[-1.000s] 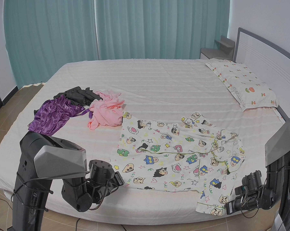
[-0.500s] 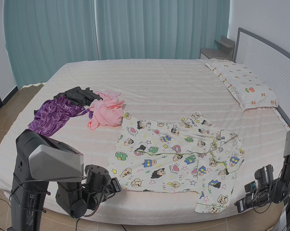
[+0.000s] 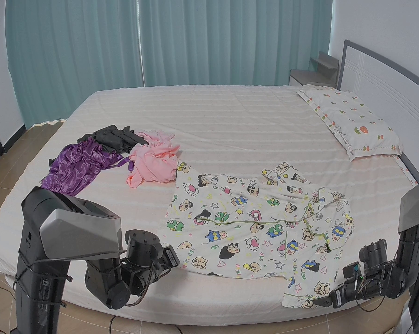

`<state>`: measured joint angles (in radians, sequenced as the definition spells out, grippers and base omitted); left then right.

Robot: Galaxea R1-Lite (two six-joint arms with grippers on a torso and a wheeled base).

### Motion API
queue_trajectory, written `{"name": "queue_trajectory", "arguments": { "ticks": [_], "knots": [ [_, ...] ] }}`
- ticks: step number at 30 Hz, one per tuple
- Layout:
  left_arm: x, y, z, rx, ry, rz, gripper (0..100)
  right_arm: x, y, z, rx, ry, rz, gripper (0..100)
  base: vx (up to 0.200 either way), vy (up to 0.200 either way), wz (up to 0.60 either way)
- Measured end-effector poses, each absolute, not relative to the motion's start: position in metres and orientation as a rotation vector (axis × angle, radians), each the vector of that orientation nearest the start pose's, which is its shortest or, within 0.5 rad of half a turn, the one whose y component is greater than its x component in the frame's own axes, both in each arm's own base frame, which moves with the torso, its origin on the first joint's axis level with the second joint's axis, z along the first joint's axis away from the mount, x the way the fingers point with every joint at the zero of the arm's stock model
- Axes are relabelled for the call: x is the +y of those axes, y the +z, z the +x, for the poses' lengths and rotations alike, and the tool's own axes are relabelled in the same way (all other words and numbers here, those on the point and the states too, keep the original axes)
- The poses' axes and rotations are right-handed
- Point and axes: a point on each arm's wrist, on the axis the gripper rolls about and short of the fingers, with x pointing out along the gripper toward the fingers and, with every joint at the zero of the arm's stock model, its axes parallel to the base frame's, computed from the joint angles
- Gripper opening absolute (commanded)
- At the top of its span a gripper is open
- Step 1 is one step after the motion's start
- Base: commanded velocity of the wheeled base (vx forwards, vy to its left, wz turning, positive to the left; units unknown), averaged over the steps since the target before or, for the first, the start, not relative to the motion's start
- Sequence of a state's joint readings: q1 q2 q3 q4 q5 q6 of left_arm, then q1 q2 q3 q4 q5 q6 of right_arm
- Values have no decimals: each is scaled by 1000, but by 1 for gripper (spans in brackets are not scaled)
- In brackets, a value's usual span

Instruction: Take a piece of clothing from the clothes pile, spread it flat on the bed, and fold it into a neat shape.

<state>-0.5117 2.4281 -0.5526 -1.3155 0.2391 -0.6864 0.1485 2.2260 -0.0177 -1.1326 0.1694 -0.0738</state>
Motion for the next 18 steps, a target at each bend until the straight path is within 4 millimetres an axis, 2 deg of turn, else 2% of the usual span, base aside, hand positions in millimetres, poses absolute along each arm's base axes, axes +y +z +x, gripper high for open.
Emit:
{"name": "queue_trajectory", "arguments": {
  "ticks": [5,6,11,18],
  "knots": [
    [-157,-46,298,569,-70,-471,0,41,-44,194,1061,307,-35,100,0,0,0],
    [-157,-45,299,567,-68,-473,0,42,-46,197,1057,302,-39,0,0,0,0],
    [-154,-45,301,561,-60,-477,0,44,-51,207,1039,282,-48,0,0,0,0],
    [-153,-47,301,566,-55,-473,0,42,-50,212,1014,246,-58,0,0,0,0]
  ]
}}
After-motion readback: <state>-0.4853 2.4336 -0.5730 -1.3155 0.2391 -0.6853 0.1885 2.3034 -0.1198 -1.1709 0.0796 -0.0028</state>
